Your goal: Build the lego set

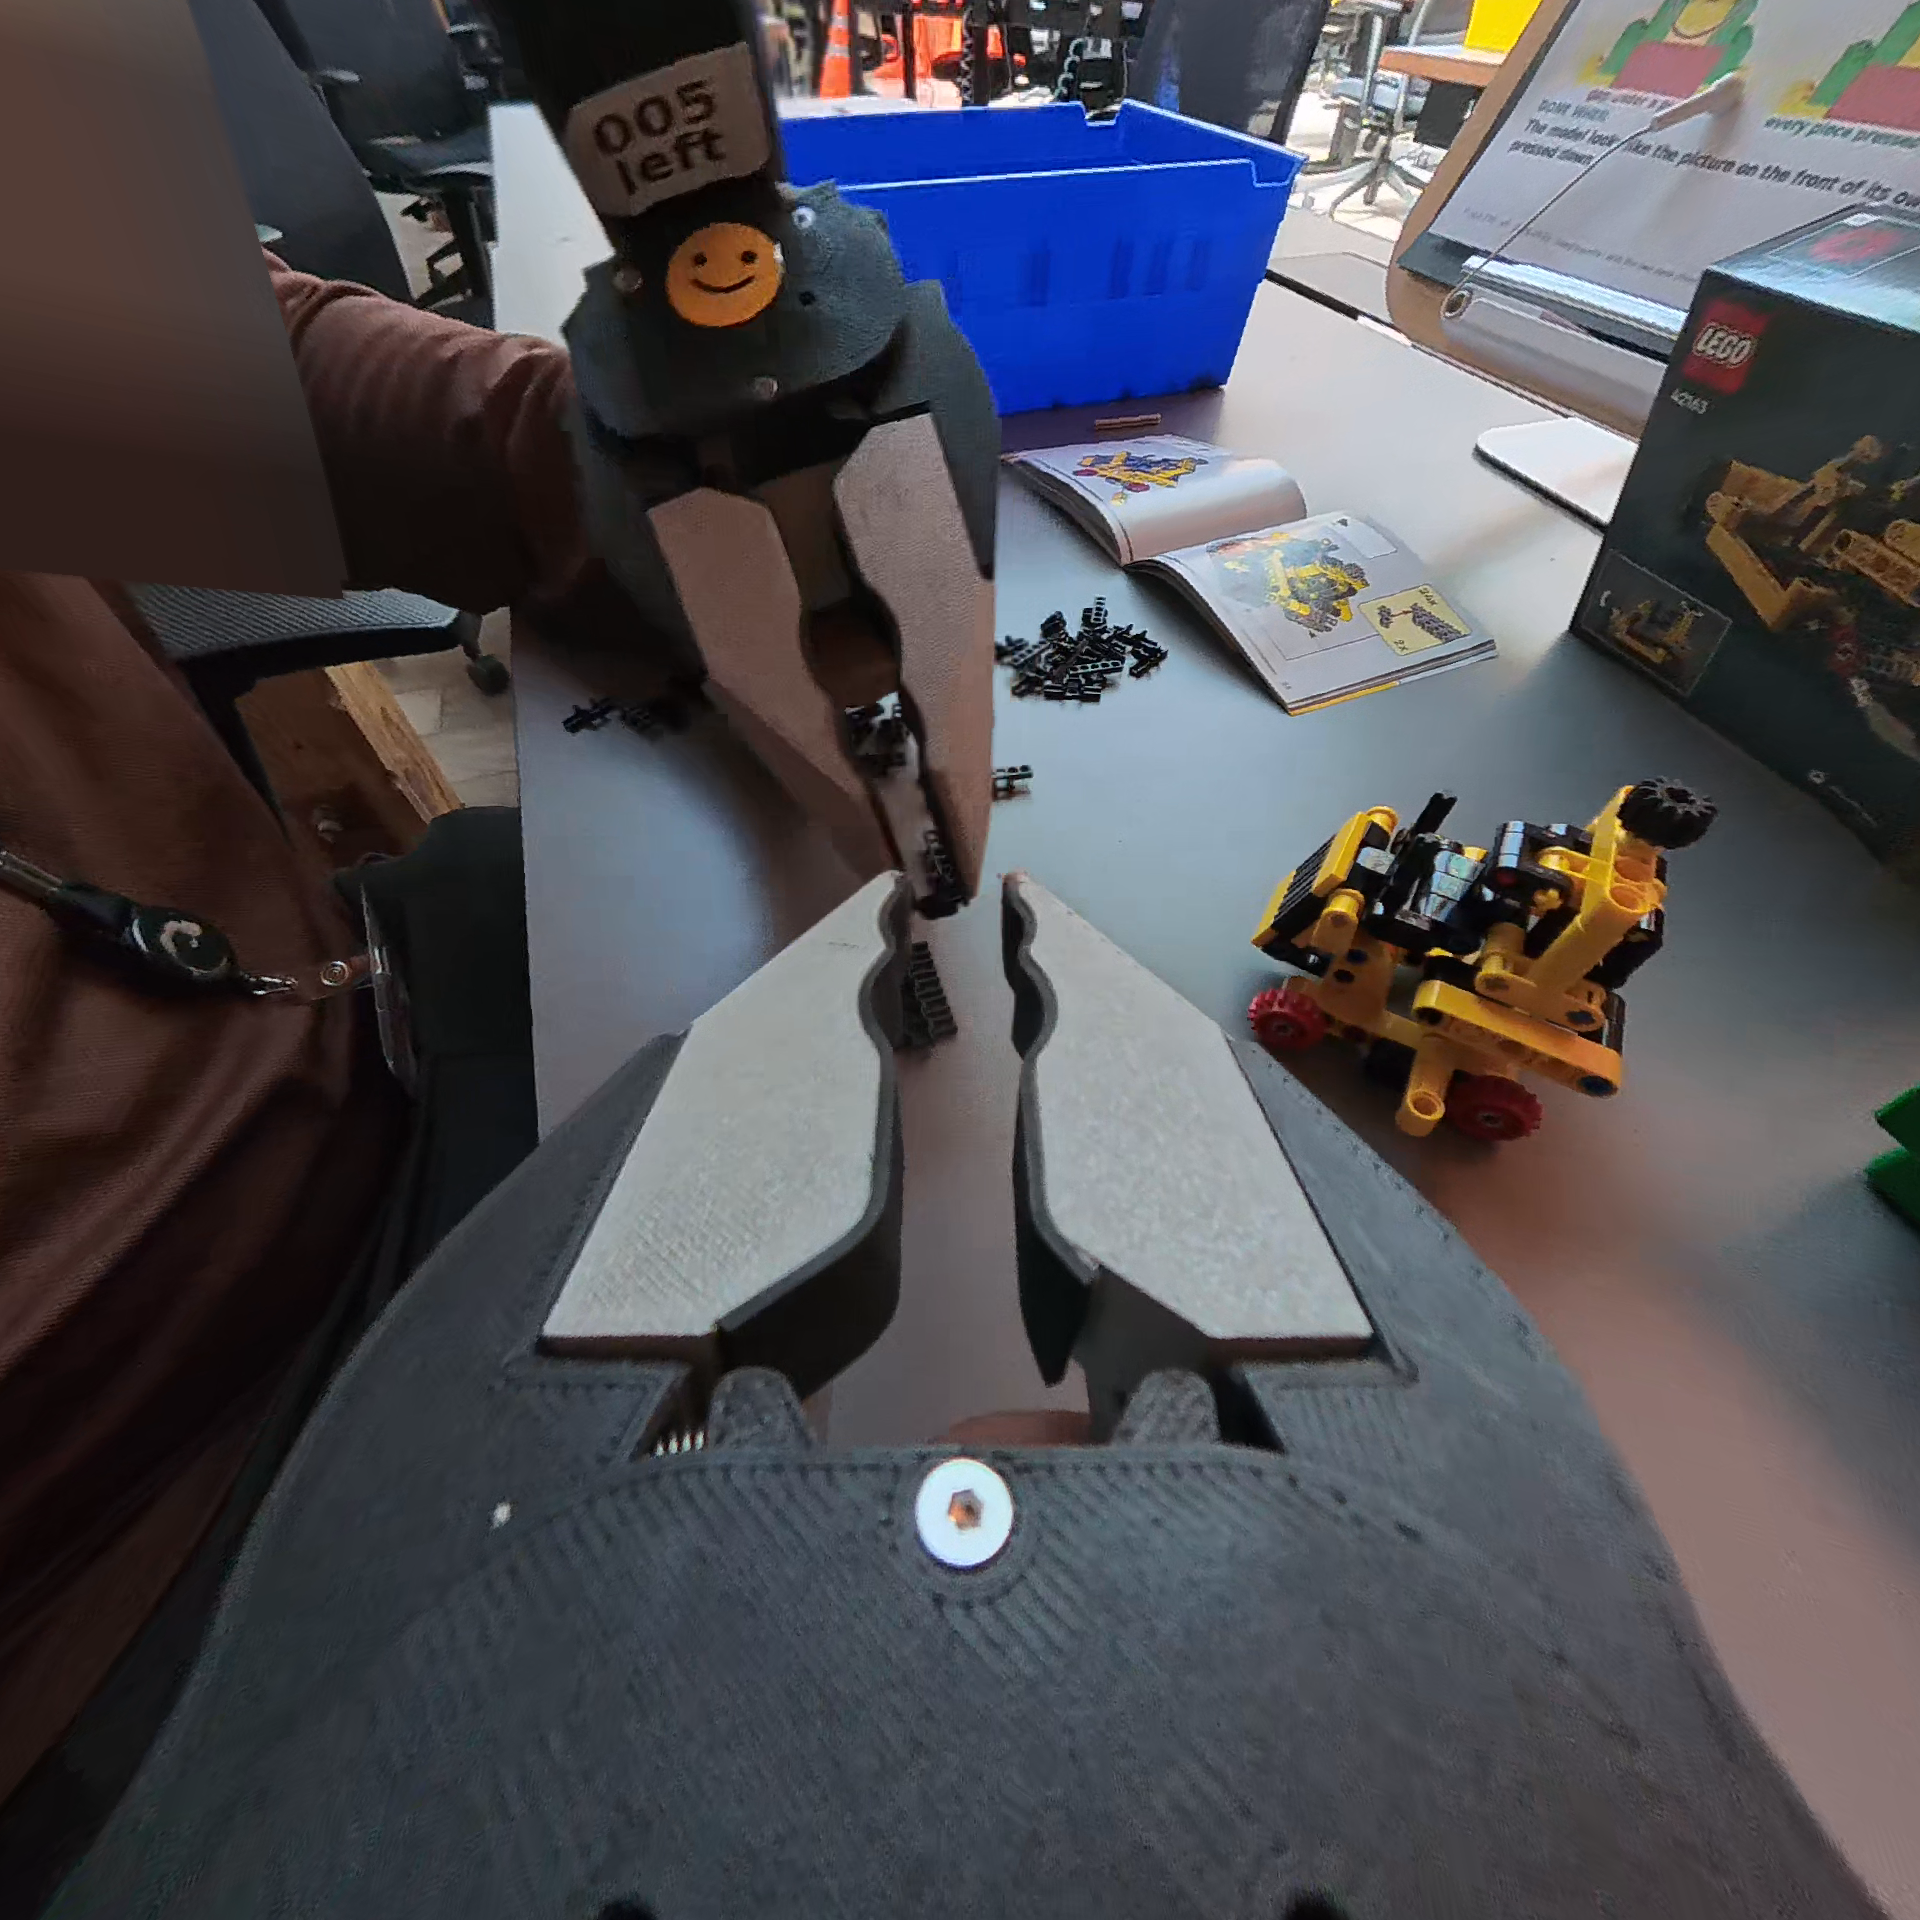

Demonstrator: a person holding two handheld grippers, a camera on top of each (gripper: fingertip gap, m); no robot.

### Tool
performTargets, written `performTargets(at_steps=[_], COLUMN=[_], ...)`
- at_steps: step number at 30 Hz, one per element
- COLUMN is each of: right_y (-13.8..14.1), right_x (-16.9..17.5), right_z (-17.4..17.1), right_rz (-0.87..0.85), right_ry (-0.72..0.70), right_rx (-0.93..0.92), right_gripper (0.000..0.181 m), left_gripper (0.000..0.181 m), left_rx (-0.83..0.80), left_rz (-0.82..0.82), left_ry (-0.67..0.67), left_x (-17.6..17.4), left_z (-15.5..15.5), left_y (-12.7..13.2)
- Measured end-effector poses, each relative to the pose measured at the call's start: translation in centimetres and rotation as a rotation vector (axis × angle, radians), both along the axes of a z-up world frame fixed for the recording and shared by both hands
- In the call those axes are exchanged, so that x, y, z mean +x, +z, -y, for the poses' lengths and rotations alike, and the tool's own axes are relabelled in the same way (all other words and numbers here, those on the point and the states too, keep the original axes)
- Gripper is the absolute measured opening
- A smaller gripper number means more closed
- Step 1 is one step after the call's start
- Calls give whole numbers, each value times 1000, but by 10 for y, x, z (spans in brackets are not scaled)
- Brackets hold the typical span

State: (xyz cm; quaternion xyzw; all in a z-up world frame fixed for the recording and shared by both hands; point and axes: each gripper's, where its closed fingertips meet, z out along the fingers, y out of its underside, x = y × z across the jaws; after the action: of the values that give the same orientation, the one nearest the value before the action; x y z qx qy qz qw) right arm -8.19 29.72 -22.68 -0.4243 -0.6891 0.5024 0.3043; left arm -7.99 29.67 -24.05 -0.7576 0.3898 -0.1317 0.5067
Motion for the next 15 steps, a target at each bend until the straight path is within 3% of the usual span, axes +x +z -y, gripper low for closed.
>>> performTargets(at_steps=[15], right_y=[-12], right_x=[-1], right_z=[3], right_rz=[60], right_ry=[0], right_rx=[60], right_gripper=[8], left_gripper=[6], left_rx=[111], left_rz=[-139], left_ry=[-33], left_x=[8], left_z=[4], left_y=[-3])
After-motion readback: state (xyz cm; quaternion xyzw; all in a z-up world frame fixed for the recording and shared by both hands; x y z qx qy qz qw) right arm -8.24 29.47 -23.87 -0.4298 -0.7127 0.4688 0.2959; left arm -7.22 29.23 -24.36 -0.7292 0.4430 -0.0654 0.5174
